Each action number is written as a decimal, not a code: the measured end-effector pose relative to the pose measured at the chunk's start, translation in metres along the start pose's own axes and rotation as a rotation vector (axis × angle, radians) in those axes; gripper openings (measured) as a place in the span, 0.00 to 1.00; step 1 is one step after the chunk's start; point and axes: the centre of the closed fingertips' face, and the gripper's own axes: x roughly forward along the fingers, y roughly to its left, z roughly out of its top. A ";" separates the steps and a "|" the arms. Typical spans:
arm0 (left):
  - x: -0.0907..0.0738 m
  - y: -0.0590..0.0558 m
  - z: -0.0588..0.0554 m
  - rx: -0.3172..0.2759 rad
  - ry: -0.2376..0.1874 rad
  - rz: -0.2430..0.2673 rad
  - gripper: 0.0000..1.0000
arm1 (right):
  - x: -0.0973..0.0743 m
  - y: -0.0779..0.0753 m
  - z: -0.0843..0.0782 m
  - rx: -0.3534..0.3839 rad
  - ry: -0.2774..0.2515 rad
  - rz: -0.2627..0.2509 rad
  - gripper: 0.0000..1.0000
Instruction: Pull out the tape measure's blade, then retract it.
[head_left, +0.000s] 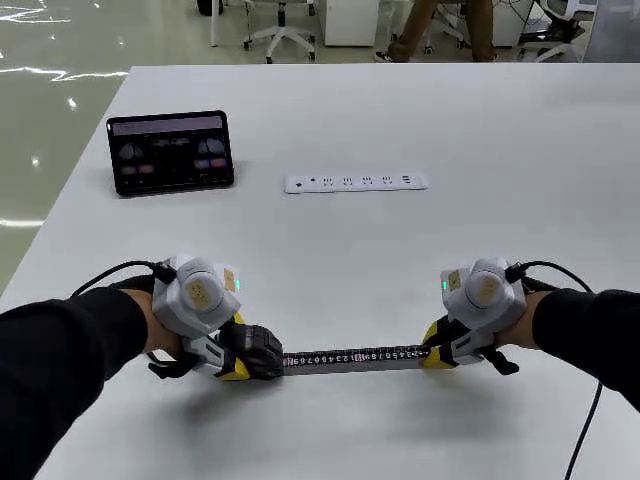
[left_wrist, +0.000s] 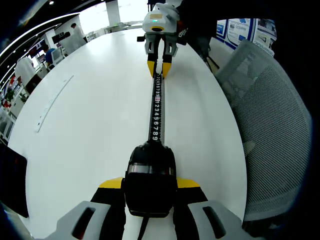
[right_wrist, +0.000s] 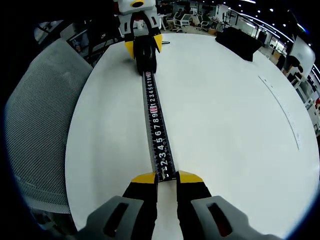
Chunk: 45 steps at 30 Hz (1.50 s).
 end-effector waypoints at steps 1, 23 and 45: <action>0.000 0.000 0.000 0.000 0.000 0.000 0.33 | -0.001 0.000 -0.001 0.000 0.001 -0.001 0.09; 0.001 0.001 0.000 -0.010 -0.003 0.004 0.33 | -0.013 -0.005 -0.024 0.033 0.018 -0.015 0.09; 0.000 0.001 0.000 -0.016 -0.013 0.011 0.32 | -0.013 -0.005 -0.026 0.045 0.026 -0.013 0.09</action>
